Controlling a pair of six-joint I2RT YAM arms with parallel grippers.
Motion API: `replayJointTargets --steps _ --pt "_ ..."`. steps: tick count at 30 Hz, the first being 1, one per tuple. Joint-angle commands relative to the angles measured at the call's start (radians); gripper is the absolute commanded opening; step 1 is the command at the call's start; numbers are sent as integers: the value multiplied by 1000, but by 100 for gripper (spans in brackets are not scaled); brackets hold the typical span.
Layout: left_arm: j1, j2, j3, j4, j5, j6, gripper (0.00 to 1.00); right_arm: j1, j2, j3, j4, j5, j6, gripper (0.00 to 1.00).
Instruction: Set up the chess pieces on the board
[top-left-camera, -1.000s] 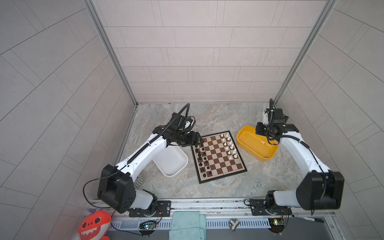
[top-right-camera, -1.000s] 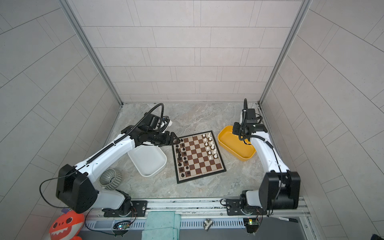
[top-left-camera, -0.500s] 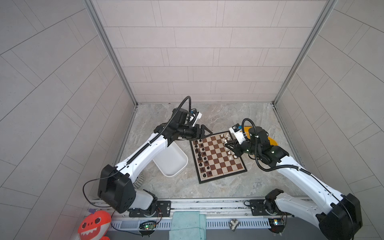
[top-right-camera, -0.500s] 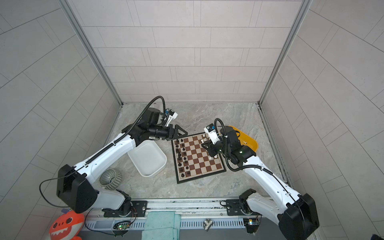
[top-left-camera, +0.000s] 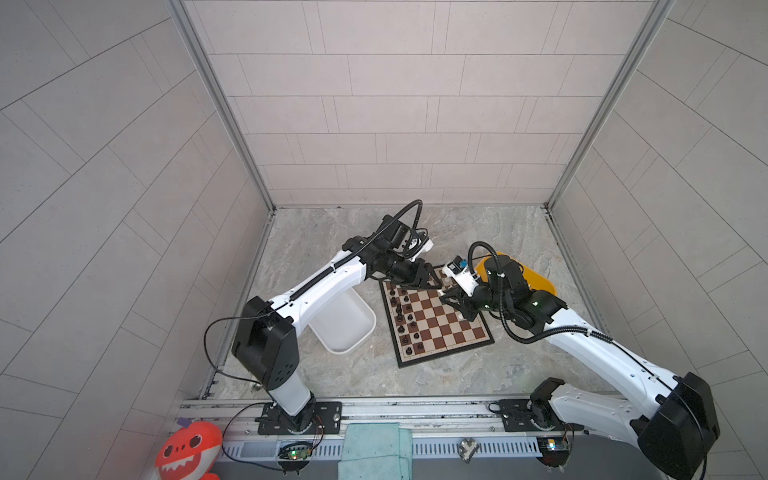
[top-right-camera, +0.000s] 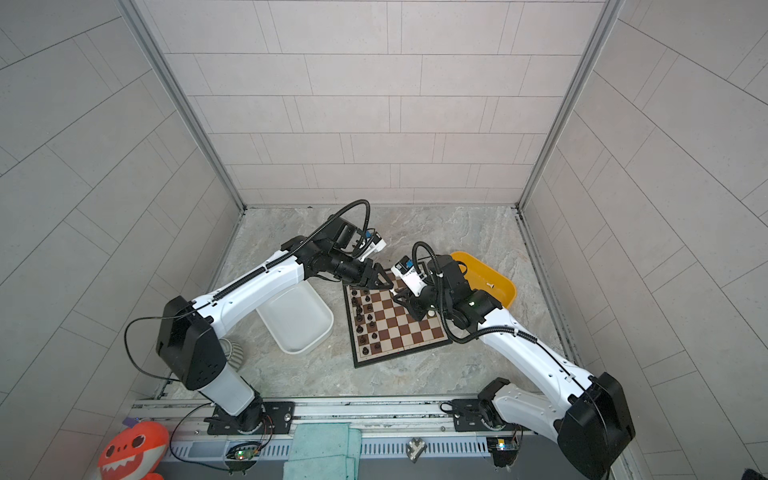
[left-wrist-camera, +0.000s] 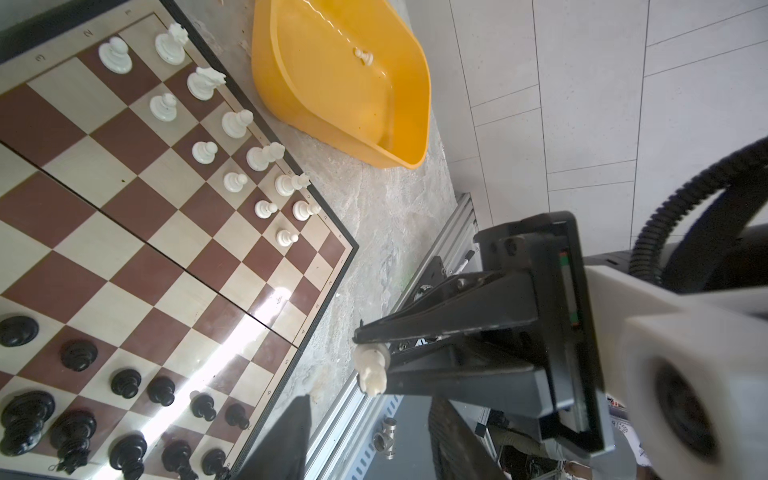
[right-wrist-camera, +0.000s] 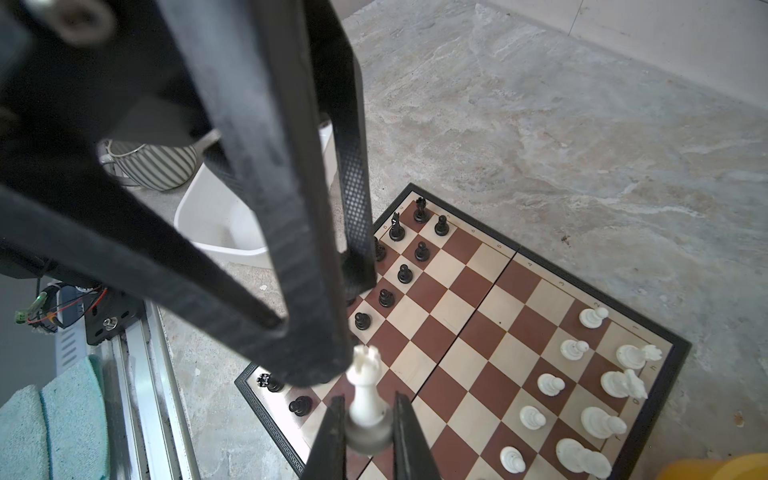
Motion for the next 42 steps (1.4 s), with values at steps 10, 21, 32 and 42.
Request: replayJointTargets --steps 10,21,32,42 --pt "-34 55 82 -64 1 16 39 5 -47 -9 23 4 -32 7" --pt "-50 72 92 -64 12 -4 20 6 -66 -17 20 7 -32 7" --pt "-52 72 97 -62 17 -7 3 7 -103 4 -19 -10 15 28" --pt "-185 70 68 -25 -474 63 0 -314 -232 193 -484 385 393 99"
